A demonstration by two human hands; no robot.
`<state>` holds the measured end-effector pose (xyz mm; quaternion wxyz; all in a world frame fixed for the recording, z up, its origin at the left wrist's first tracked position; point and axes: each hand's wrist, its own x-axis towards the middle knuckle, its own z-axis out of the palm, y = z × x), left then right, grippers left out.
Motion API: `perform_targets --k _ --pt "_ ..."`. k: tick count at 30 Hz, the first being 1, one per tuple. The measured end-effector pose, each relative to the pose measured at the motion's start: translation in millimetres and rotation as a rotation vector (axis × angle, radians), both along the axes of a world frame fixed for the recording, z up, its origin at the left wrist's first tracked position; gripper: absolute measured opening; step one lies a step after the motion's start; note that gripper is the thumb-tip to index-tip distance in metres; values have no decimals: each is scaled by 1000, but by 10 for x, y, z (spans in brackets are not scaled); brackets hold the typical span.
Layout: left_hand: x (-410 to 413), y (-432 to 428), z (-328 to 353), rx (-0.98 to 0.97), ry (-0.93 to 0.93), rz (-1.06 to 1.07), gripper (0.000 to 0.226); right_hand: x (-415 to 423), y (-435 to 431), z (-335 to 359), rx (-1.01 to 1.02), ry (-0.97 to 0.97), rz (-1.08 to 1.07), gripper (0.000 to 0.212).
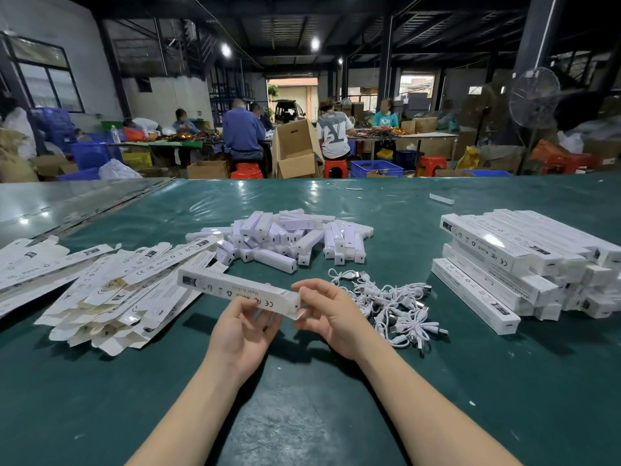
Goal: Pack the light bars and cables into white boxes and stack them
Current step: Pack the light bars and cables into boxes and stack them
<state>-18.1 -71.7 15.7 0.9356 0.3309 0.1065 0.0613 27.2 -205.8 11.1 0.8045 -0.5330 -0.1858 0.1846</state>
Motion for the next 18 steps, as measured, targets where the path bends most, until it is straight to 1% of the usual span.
perform_targets --k 3,5,8,11,13,15,16,18 --pt "0 11 -8 -24 -36 -25 37 11 -25 6 38 12 35 23" --pt "-5 21 -19 -33 -62 -29 41 5 -17 9 -20 -27 14 26" --pt "-28 60 6 -72 -116 -20 35 -33 14 16 -131 -108 -42 16" --pt "-14 66 7 -75 -70 16 22 -84 61 13 -261 -190 -83 10" --pt "15 47 -20 -17 -27 48 19 -109 85 1 -338 -239 -149 10" --pt "17 4 -30 96 -39 58 10 -121 82 -5 -442 -338 -268 8" --pt "16 -27 -36 171 -60 64 7 -121 71 -7 -536 -432 -337 7" --pt "-11 -81 -46 330 -108 50 3 -118 54 -28 -760 -658 -432 17"
